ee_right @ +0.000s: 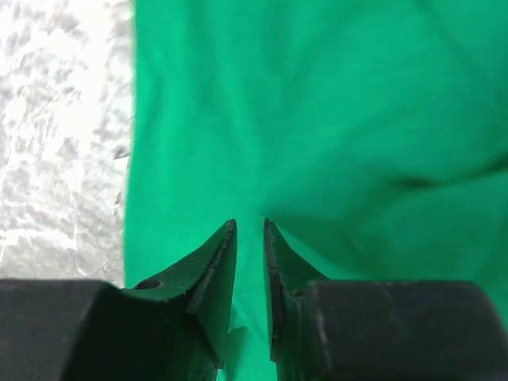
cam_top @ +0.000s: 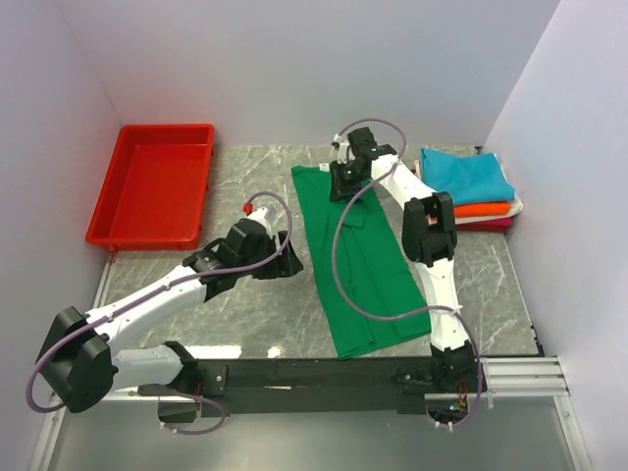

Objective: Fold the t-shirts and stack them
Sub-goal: Fold the tshirt

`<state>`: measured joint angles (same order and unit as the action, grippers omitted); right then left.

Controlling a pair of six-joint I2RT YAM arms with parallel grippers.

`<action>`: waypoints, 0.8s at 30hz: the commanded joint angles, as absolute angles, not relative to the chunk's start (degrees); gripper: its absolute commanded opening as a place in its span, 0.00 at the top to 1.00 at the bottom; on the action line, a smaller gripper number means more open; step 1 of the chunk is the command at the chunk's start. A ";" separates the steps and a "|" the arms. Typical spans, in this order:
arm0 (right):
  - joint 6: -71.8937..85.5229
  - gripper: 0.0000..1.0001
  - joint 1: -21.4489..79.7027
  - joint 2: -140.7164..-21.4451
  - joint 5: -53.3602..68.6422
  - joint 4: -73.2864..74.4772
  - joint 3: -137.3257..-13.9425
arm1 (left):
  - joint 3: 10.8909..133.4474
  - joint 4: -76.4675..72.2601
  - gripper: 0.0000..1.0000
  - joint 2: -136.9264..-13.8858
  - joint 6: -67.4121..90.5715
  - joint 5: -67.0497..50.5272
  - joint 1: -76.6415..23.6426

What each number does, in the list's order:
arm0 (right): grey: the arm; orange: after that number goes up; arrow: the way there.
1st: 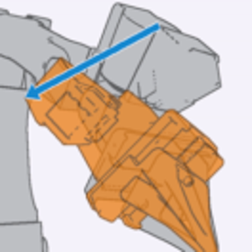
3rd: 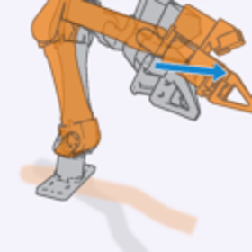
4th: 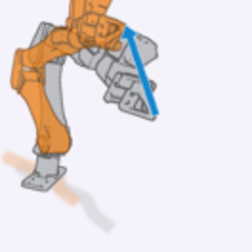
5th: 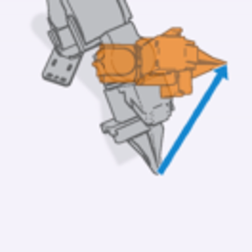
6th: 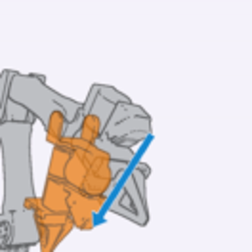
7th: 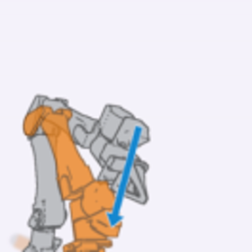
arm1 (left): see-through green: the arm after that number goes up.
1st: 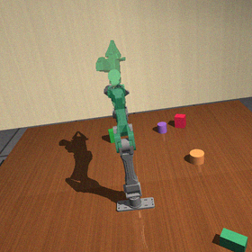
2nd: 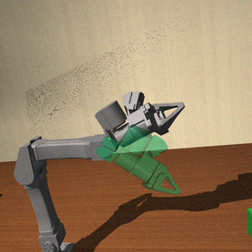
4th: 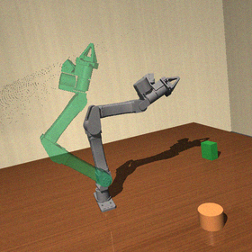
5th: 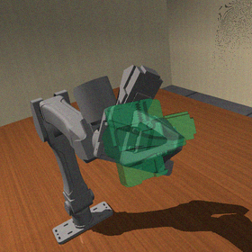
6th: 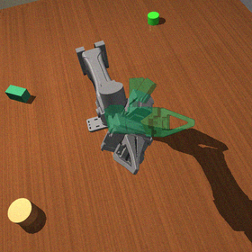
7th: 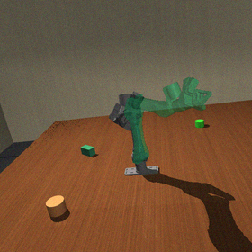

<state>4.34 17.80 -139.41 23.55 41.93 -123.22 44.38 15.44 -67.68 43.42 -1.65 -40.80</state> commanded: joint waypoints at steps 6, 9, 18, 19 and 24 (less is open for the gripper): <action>-8.84 0.69 17.05 -121.15 24.68 42.27 -116.03 | 46.67 9.86 0.25 -64.87 25.51 -5.70 -41.13; -22.69 0.68 15.65 -112.37 35.74 45.78 -108.74 | 43.17 0.64 0.17 -61.98 15.58 -12.38 -42.45; -74.47 0.24 12.92 -78.00 44.93 50.54 -64.47 | 42.45 -0.18 0.16 -66.77 -6.76 -17.76 -60.36; -78.53 0.23 13.35 -76.65 39.95 51.67 -58.59 | 42.71 -0.18 0.17 -67.93 -7.20 -16.62 -62.21; -95.75 0.29 10.39 -69.99 37.53 65.11 -50.38 | 44.30 0.44 0.29 -75.83 -5.10 -8.29 -73.72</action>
<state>-76.14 13.13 -73.52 39.16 55.66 -53.21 41.85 0.71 -73.06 -2.74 -13.63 -69.84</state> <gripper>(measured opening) 0.719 0.720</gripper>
